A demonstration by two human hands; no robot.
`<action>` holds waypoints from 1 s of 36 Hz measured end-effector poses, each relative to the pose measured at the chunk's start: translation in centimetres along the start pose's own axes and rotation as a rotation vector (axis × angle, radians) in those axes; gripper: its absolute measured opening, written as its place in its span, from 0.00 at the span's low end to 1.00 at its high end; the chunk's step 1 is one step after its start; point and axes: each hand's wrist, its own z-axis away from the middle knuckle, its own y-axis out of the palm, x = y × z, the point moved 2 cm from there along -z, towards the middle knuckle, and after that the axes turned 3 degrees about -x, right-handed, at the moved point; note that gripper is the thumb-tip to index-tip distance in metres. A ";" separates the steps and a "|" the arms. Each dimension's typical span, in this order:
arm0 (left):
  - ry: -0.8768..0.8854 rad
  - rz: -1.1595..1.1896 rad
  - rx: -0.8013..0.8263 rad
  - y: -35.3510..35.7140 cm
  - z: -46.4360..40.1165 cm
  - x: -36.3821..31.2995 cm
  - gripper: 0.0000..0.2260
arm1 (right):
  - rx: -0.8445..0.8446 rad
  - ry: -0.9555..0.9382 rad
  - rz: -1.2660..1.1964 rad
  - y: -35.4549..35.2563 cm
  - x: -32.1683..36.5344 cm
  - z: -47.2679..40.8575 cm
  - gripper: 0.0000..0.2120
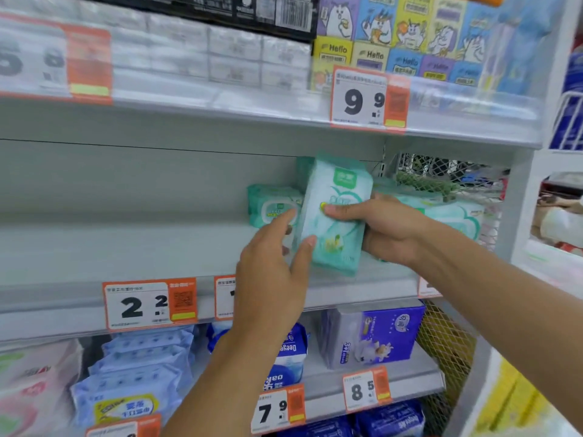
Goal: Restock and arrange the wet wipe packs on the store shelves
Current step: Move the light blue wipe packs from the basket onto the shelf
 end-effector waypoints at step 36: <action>0.115 -0.800 0.225 -0.8 0.8 2.7 0.21 | -0.053 -0.377 1.916 0.4 -4.0 -10.7 0.16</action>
